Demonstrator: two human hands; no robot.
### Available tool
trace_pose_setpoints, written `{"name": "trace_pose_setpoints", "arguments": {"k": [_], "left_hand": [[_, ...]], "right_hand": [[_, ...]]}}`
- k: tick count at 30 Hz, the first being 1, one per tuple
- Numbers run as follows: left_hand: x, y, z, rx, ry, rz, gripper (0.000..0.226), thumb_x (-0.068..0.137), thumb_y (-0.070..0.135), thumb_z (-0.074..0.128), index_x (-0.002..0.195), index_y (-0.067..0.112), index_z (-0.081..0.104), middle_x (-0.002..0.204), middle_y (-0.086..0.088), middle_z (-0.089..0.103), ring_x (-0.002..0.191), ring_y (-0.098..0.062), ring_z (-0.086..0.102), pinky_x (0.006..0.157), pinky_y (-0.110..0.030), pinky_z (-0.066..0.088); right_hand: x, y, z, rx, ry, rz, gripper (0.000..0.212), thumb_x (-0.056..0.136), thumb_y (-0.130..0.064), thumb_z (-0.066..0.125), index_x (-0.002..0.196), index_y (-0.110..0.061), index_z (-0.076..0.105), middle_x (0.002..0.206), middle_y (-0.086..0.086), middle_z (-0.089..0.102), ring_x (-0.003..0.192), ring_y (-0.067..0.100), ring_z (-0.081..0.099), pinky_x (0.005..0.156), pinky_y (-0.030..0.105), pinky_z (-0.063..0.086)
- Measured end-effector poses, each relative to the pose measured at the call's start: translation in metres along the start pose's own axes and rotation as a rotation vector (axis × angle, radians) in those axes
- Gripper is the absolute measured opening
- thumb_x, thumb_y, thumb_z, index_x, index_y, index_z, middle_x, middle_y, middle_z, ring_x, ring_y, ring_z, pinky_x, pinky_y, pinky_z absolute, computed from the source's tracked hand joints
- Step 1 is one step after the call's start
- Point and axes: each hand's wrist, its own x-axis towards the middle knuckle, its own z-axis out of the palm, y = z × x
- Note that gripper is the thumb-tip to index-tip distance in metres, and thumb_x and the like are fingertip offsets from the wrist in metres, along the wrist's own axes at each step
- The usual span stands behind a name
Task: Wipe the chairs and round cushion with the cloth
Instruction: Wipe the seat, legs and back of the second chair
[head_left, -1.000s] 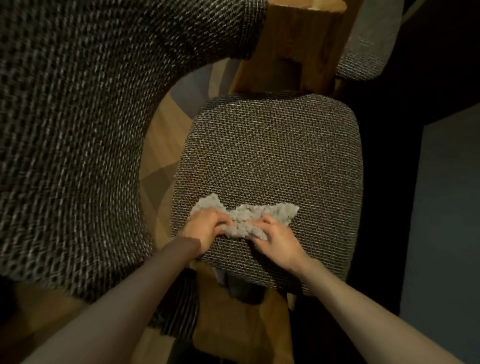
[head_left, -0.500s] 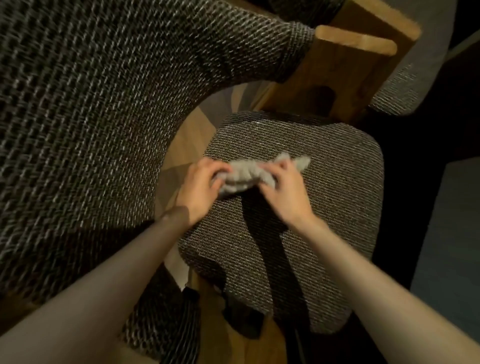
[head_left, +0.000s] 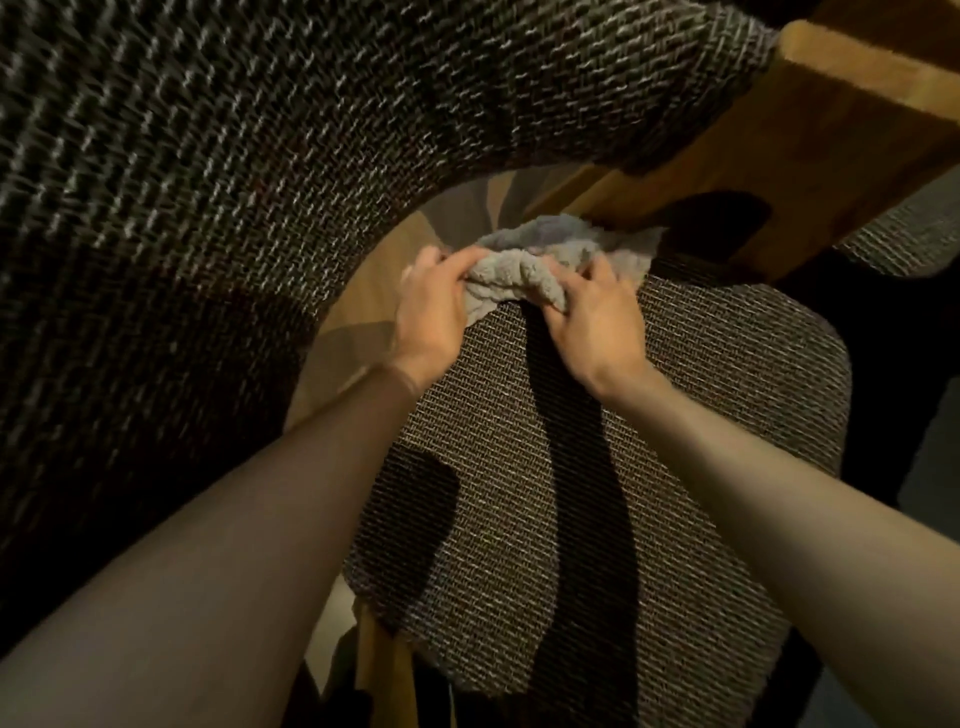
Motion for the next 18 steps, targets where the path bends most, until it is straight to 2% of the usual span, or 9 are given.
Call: {"name": "trace_pose_setpoints", "arguments": {"k": [2, 3, 6, 8, 10, 13, 15, 18], "left_hand": [[-0.012, -0.002, -0.003, -0.040, 0.012, -0.058, 0.047, 0.092, -0.002, 0.042, 0.127, 0.022, 0.061, 0.106, -0.006, 0.051, 0.101, -0.023, 0.052, 0.094, -0.023, 0.036], [-0.023, -0.005, -0.005, -0.062, 0.018, -0.084, 0.047, 0.091, -0.004, 0.043, 0.129, 0.018, 0.061, 0.109, -0.007, 0.051, 0.102, -0.022, 0.052, 0.095, -0.020, 0.035], [-0.068, -0.020, -0.012, -0.075, 0.020, -0.202, 0.046, 0.090, -0.008, 0.045, 0.128, 0.013, 0.060, 0.112, -0.011, 0.050, 0.103, -0.024, 0.053, 0.089, -0.012, 0.032], [-0.106, -0.027, -0.012, -0.044, 0.051, -0.331, 0.042, 0.091, -0.003, 0.048, 0.129, 0.013, 0.058, 0.117, -0.014, 0.050, 0.105, -0.027, 0.053, 0.090, -0.018, 0.035], [-0.145, -0.024, -0.010, -0.071, 0.102, -0.466, 0.042, 0.093, 0.001, 0.049, 0.132, 0.012, 0.055, 0.121, -0.018, 0.048, 0.108, -0.030, 0.051, 0.099, -0.027, 0.036], [-0.192, -0.012, -0.007, -0.094, 0.110, -0.666, 0.044, 0.096, 0.009, 0.045, 0.139, 0.019, 0.047, 0.139, -0.016, 0.038, 0.126, -0.029, 0.041, 0.109, -0.031, 0.030], [-0.209, -0.002, -0.006, -0.131, 0.115, -0.805, 0.043, 0.095, 0.007, 0.045, 0.137, 0.019, 0.049, 0.142, -0.016, 0.038, 0.128, -0.030, 0.039, 0.106, -0.030, 0.030], [-0.219, 0.008, -0.008, -0.190, 0.028, -0.985, 0.035, 0.093, 0.006, 0.047, 0.125, 0.017, 0.056, 0.133, -0.017, 0.047, 0.118, -0.034, 0.047, 0.093, -0.031, 0.040]], "right_hand": [[-0.012, -0.007, 0.007, 0.047, -0.013, -0.033, 0.038, 0.095, -0.027, 0.053, 0.133, -0.028, 0.054, 0.118, 0.012, 0.055, 0.102, 0.032, 0.055, 0.082, 0.040, 0.048], [-0.021, -0.013, 0.011, 0.076, -0.035, -0.049, 0.037, 0.095, -0.028, 0.053, 0.132, -0.029, 0.054, 0.116, 0.010, 0.056, 0.098, 0.031, 0.058, 0.079, 0.039, 0.049], [-0.056, -0.027, 0.026, 0.133, -0.127, -0.112, 0.038, 0.096, -0.028, 0.050, 0.134, -0.032, 0.052, 0.119, 0.006, 0.056, 0.098, 0.028, 0.059, 0.077, 0.039, 0.051], [-0.078, -0.033, 0.035, 0.128, -0.205, -0.141, 0.041, 0.097, -0.031, 0.048, 0.138, -0.036, 0.048, 0.123, 0.005, 0.055, 0.103, 0.026, 0.059, 0.079, 0.037, 0.049], [-0.098, -0.037, 0.039, 0.112, -0.313, -0.156, 0.042, 0.098, -0.034, 0.046, 0.139, -0.040, 0.045, 0.122, 0.005, 0.053, 0.102, 0.027, 0.058, 0.080, 0.037, 0.048], [-0.126, -0.038, 0.040, 0.087, -0.484, -0.195, 0.041, 0.099, -0.036, 0.045, 0.139, -0.046, 0.042, 0.116, 0.003, 0.049, 0.098, 0.025, 0.056, 0.081, 0.038, 0.048], [-0.145, -0.035, 0.038, 0.100, -0.540, -0.211, 0.040, 0.099, -0.035, 0.044, 0.137, -0.049, 0.043, 0.105, 0.001, 0.045, 0.095, 0.022, 0.051, 0.077, 0.034, 0.044], [-0.174, -0.027, 0.038, 0.137, -0.513, -0.169, 0.044, 0.099, -0.021, 0.045, 0.134, -0.048, 0.048, 0.096, -0.006, 0.036, 0.093, 0.013, 0.037, 0.081, 0.031, 0.027]]}}
